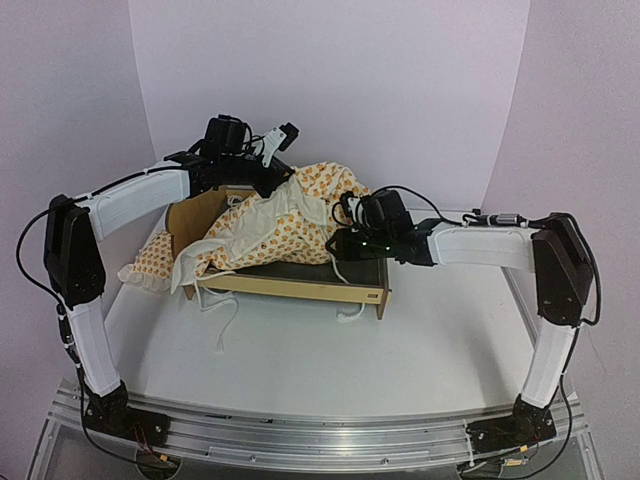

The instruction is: Set up the pet bed

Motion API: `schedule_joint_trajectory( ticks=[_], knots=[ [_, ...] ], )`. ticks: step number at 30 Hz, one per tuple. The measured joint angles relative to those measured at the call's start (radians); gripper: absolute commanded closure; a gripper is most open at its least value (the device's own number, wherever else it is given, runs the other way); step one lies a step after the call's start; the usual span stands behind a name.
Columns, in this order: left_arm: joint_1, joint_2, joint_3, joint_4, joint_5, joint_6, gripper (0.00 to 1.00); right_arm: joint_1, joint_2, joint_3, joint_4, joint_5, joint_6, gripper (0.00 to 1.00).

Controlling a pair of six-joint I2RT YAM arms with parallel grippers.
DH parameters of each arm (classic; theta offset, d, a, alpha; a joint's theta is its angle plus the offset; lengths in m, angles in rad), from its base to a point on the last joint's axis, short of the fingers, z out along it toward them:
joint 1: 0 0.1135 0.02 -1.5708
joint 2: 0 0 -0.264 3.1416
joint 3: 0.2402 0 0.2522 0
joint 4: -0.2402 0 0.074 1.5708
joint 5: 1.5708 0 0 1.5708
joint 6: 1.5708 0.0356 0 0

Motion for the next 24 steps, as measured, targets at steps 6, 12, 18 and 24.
schedule_joint_trajectory(
  ticks=[6,12,18,24],
  knots=[
    [0.0,0.0,0.0,0.0,0.0,0.0,1.0,0.0,-0.019,-0.032,0.001,-0.028,0.012,0.68],
    [0.0,0.0,0.0,0.001,0.0,0.0,1.0,0.037,-0.06,-0.06,-0.001,-0.081,0.011,0.69],
    [0.0,0.0,0.0,0.001,0.0,0.0,1.0,0.068,-0.055,-0.06,0.006,-0.107,0.03,0.68],
    [0.0,0.0,0.0,0.001,0.0,0.0,1.0,0.061,0.021,-0.053,0.017,-0.074,0.05,0.66]
  ],
)
